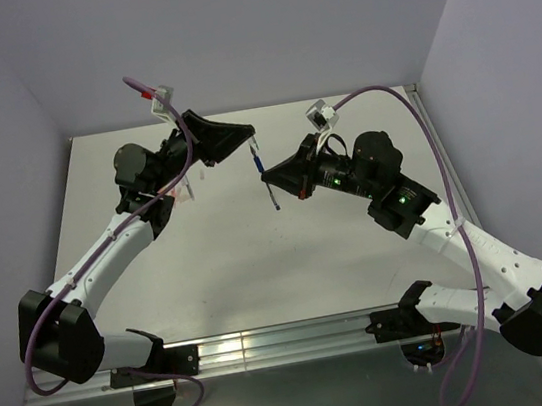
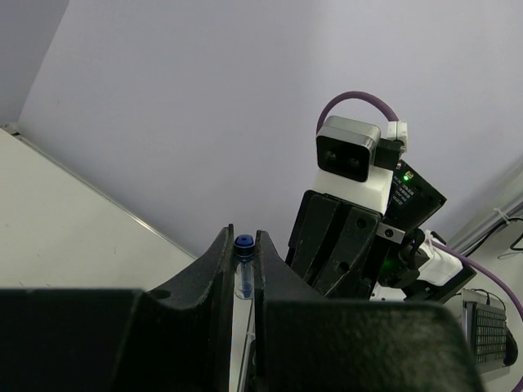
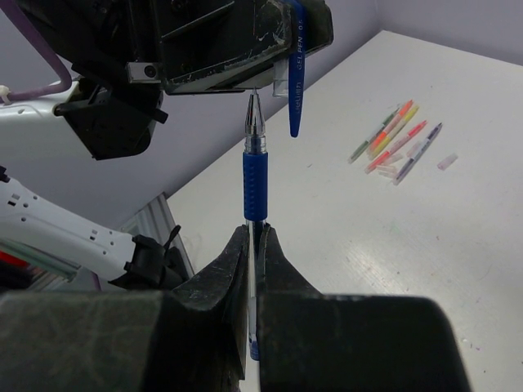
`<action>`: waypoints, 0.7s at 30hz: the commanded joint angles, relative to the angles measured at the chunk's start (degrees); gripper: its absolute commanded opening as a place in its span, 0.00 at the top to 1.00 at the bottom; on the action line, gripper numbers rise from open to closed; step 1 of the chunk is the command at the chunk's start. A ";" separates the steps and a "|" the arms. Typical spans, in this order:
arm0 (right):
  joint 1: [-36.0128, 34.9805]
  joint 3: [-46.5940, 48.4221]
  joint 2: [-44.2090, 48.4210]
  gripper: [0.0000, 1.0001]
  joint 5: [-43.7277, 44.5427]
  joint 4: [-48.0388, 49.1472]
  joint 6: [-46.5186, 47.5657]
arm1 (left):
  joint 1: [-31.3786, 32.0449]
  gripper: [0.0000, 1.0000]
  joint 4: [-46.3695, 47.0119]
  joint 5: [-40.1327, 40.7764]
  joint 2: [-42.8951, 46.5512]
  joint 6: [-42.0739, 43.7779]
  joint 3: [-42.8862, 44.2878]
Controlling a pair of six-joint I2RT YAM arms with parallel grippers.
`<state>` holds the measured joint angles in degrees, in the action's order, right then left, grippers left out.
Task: Insert the pens into the pen caps
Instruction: Insert the pen cap onto the pen.
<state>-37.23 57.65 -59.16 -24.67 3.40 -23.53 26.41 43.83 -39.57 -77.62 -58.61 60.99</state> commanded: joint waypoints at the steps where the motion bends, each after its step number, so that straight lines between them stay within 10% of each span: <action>1: 0.41 -0.08 0.97 1.00 -0.56 1.52 0.41 | 0.13 1.00 2.22 0.37 0.72 0.43 2.99; 21: 0.41 0.01 1.76 1.00 1.29 0.91 1.03 | 0.13 1.00 1.52 0.20 1.25 0.43 2.38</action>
<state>-37.23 57.60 -59.13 -23.97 2.92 -23.11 26.41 43.86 -39.53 -77.62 -58.76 62.87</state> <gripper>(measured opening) 0.032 0.146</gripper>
